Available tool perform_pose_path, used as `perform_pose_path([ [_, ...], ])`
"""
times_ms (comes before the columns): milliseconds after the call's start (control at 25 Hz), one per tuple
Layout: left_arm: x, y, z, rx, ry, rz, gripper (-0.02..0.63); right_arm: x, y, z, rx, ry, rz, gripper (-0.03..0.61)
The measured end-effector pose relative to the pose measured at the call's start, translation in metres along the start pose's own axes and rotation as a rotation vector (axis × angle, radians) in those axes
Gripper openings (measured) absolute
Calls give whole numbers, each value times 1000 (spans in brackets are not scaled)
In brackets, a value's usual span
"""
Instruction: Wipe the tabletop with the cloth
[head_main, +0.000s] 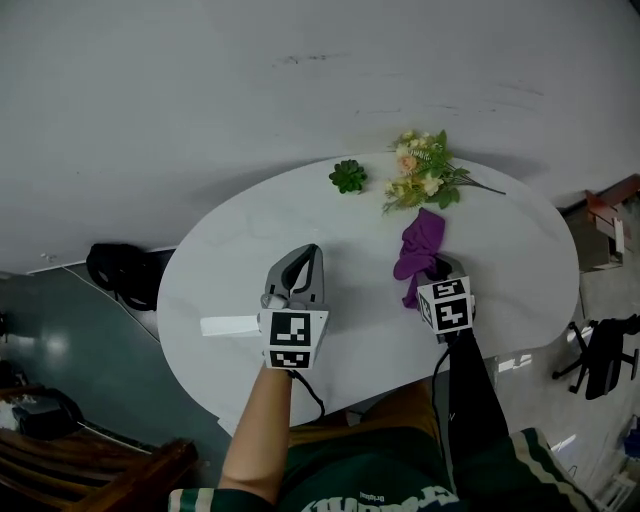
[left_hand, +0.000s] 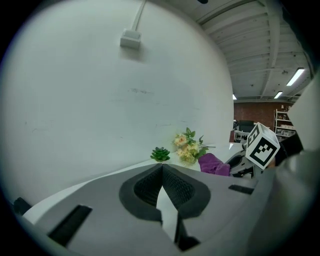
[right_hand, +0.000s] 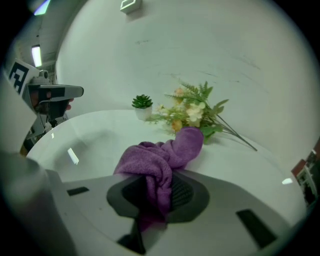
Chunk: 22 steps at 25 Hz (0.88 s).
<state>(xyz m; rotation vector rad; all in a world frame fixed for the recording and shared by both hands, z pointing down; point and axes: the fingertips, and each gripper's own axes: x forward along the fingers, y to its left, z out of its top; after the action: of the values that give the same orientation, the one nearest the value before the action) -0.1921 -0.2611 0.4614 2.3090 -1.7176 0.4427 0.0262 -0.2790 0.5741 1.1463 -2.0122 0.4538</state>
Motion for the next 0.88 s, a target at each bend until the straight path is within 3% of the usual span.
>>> perform_pose_path([
  [280, -51, 72, -23, -17, 2, 79, 0, 19, 83, 26, -52, -1, 55, 80],
  [880, -153, 187, -64, -83, 30, 336, 0, 57, 239, 80, -141, -11, 258, 80],
])
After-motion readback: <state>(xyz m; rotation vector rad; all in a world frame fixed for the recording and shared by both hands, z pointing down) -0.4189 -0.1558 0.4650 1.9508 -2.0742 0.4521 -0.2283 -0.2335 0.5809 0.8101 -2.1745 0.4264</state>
